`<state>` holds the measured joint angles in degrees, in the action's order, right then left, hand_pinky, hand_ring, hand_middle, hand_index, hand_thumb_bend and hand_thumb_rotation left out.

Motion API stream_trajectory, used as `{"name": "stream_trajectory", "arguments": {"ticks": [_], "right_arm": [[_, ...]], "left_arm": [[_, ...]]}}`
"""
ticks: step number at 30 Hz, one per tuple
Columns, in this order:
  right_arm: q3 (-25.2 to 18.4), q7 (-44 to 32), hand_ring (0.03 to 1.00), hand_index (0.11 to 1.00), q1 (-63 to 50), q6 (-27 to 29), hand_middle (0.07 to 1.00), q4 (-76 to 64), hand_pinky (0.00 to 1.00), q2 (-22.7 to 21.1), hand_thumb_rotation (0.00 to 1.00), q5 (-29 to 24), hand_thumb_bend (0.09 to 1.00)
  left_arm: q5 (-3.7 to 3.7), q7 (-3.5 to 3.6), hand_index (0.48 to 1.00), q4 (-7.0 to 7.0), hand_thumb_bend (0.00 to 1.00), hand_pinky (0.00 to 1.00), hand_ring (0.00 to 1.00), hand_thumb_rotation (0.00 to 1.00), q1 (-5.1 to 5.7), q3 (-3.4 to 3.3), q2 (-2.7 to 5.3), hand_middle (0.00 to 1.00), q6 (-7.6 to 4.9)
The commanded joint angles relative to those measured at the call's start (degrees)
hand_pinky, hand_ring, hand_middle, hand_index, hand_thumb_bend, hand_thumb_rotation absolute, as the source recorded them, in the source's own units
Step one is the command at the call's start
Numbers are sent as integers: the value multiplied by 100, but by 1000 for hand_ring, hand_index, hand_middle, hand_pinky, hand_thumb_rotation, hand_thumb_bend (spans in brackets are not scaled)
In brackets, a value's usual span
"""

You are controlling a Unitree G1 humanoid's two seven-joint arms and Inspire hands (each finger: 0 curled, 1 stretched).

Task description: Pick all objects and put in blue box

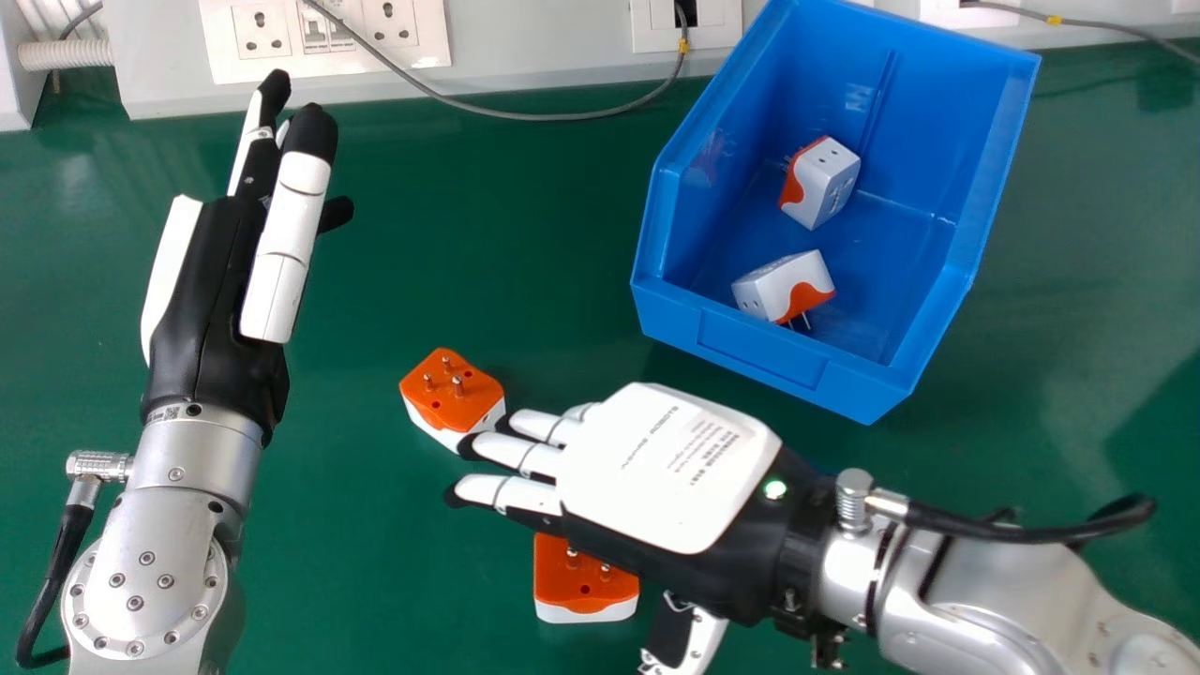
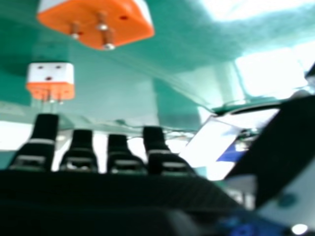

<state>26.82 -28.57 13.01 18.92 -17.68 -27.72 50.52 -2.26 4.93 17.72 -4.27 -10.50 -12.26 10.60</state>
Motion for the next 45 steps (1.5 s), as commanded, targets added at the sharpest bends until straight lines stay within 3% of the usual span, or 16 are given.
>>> {"name": "stream_trajectory", "arguments": {"ticks": [1,9,24,27,31,33,36,45], "right_arm": [[60,170,952,889,182,105,959,130,834,78,420,65,971],[265,475,923,854,485,360,929,794,792,137,372,271,957],[555,899,867,807,873,584,883,1696,734,247,265,546,947],[588,976,865,805,975,707,880,1871,737,180,160,576,820],[625,1148,868,808,1113,885,883,2095,742,113,118,634,724],[640,1229,867,812,1171,941,882,2182,744,107,75,655,577],[681,1345,861,817,1260,952,880,2321,739,120,30,734,445],[785,1575,866,819,1409,862,881,2524,736,181,6,1108,412]], "left_arm": [[-14,-26,1000,164,700,876,962,1000,-97,-30,-33,972,-30],[-14,-41,1000,240,691,875,962,1000,-95,-12,-16,972,17],[-21,-56,1000,214,694,877,963,1000,-126,-33,-17,971,50],[-31,-51,1000,211,693,877,963,1000,-129,-42,-22,971,55],[-53,-35,1000,188,695,878,963,1000,-135,-56,-28,971,38],[-54,-30,1000,189,696,878,963,1000,-134,-53,-27,971,34],[-52,-30,1000,202,695,877,962,1000,-136,-50,-25,971,44],[-27,-71,1000,282,691,873,961,1000,-141,-27,2,969,113]]}}
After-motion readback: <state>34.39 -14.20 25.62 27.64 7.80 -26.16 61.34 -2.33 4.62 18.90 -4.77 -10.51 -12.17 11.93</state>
